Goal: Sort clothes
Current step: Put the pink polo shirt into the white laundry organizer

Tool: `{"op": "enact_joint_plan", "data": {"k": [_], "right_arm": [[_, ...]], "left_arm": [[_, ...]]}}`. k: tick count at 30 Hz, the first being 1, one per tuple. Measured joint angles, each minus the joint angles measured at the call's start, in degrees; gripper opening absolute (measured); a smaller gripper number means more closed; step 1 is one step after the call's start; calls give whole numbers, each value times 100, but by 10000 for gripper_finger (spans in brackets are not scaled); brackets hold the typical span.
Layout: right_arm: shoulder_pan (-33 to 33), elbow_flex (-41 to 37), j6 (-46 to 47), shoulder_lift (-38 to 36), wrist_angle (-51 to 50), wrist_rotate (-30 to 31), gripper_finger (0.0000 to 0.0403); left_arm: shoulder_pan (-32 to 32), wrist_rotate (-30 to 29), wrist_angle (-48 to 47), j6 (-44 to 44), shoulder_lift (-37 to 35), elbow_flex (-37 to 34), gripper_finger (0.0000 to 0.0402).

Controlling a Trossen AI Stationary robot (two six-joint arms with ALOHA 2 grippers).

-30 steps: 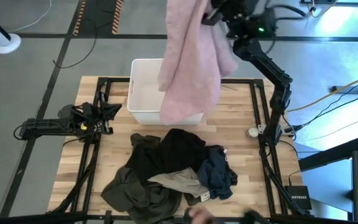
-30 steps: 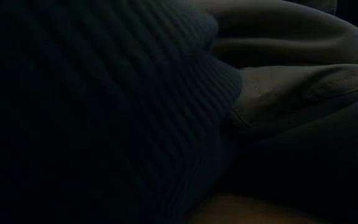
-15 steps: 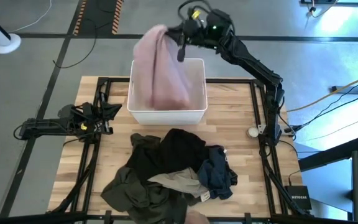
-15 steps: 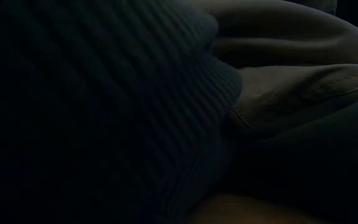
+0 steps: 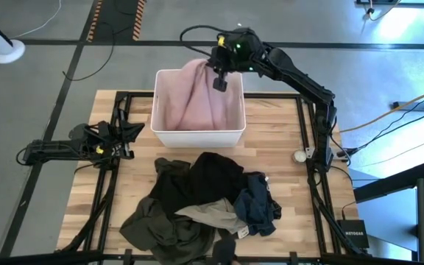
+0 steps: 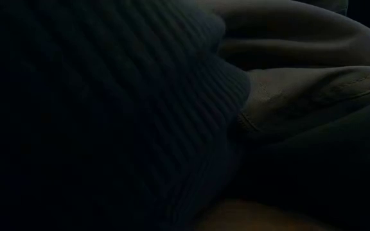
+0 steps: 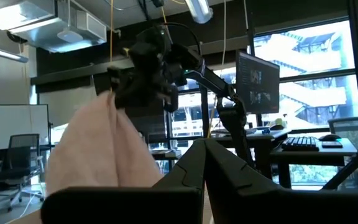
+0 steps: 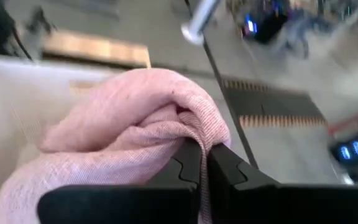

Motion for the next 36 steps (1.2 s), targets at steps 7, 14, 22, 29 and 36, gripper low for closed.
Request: {"op": "enact_joint_plan", "data": {"k": [7,14,22,29,36], "right_arm": [[0,-305,-18,-9,-762,351,12],[0,-1286,13,-1,-500,343,12],[0,-2164,54,0,76,294,12],[7,-2350,61,0,135,292,12],[7,-2350,868,0,132,291,42]], "left_arm": [[0,-1,-31,0,0,0,0],[0,1,-105,-4,2,0,0],[0,1,-130,0,2,-1,0],[0,-1,-127,31,2,-2,0],[0,-1,-125,42,2,-2,0]]}}
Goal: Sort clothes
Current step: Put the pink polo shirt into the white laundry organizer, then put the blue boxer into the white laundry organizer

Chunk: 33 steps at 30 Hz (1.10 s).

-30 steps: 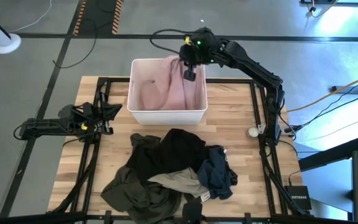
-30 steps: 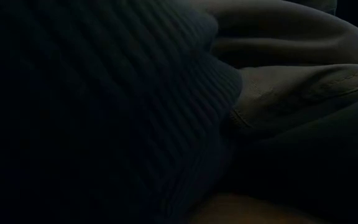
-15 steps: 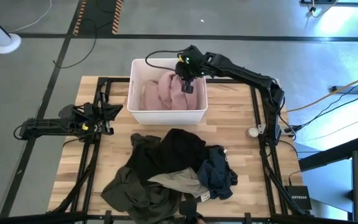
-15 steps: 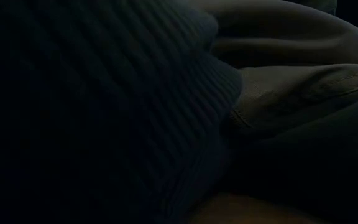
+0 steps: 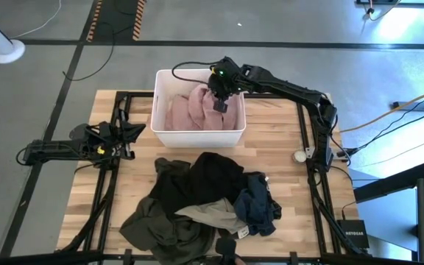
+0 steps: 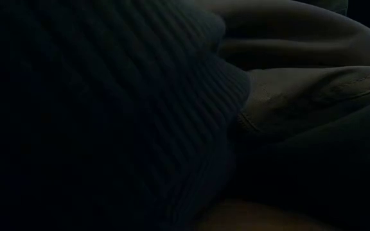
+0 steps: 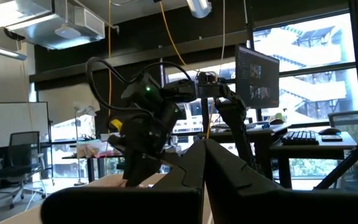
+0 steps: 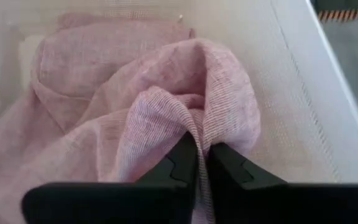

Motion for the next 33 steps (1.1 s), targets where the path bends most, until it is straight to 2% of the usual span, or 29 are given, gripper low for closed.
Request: {"op": "enact_joint_plan", "data": {"k": [9,18,25,33], "right_arm": [[0,187,255,7,-185,148,113],[15,1549,121,7,-1738,140,200],[313,2663,381,7,-3251,-306,209],[1231,2516,653,-387,-4028,-486,205]], "left_arm": [[0,0,2,0,0,-2,0],[0,1,1,-37,0,-2,0],[0,0,2,35,0,-2,0],[2,-167,17,114,0,-2,0]]}}
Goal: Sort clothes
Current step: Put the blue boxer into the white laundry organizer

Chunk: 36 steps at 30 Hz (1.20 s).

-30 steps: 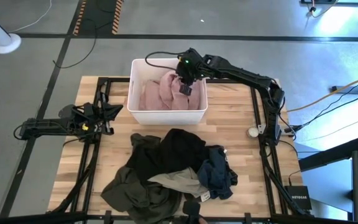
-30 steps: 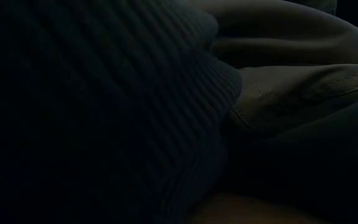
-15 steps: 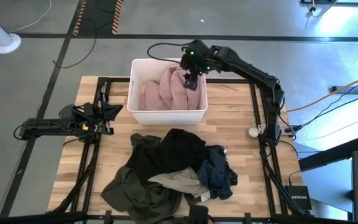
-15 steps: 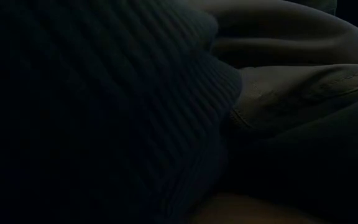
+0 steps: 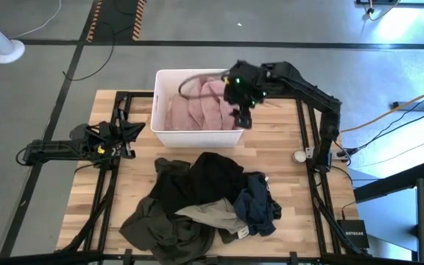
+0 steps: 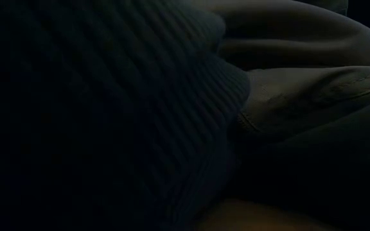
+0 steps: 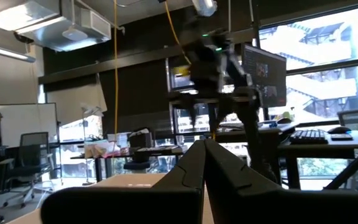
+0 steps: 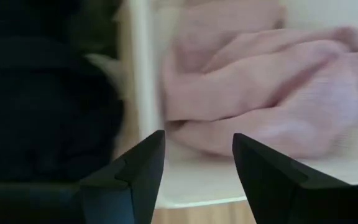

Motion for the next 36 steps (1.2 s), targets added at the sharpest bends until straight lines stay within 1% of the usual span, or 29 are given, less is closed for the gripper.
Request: {"op": "enact_joint_plan", "data": {"k": [3,9,14,18,27,29,32,36], "right_arm": [[454,-3,202,-24,-282,-90,205],[1486,-4,314,-24,-282,-489,205],[2299,-7,491,-24,-286,-500,205],[2879,-7,841,-26,-288,-68,205],[4200,-14,1462,-27,-285,1184,204],[4444,-113,1663,-38,-283,1419,204],[4791,-550,2079,-211,-284,1798,204],[5187,-1487,2869,-564,-273,2347,204]], "left_arm": [[0,-3,-2,-2,0,0,0],[0,-8,-2,-52,0,0,0],[0,-8,-20,-318,-2,0,0],[0,-8,-22,-411,0,0,0],[0,-8,-20,-411,0,0,0],[0,-8,-20,-411,0,0,0],[0,-6,-19,-411,-1,0,0],[0,-8,-15,-354,0,0,0]]}}
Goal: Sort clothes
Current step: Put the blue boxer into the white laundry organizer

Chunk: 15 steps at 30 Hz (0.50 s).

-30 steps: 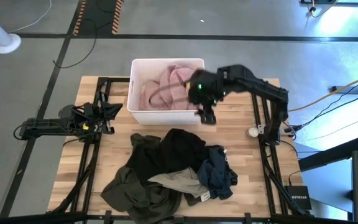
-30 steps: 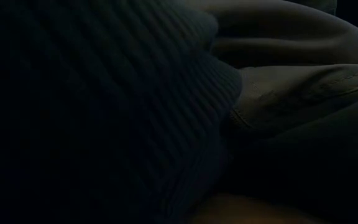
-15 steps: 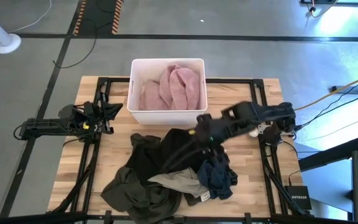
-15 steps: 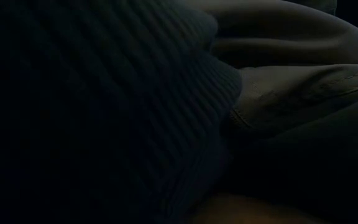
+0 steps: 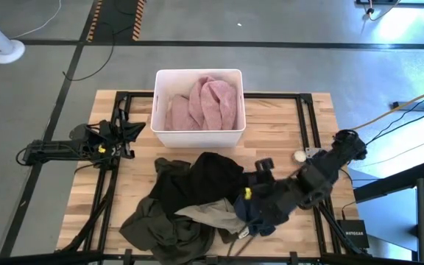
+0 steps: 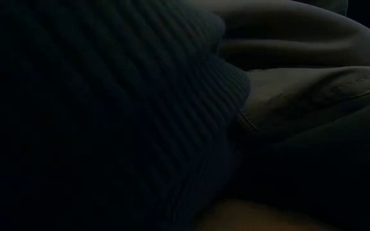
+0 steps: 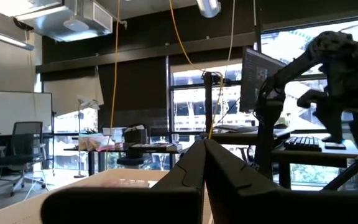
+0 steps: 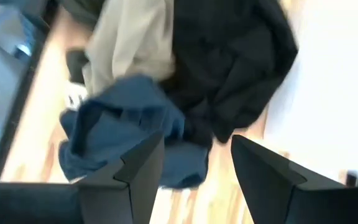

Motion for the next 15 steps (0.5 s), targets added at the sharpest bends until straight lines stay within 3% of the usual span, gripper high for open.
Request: {"op": "enact_joint_plan", "data": {"k": [4,8,15], "right_arm": [[279,-1129,668,-399,457,-4,204],[377,-2304,1161,-834,1528,-614,204],[439,-3886,1042,-999,3386,-922,204]], "left_arm": [[0,0,42,142,0,0,0],[0,0,46,138,-2,0,0],[0,0,48,113,-2,0,0]]}}
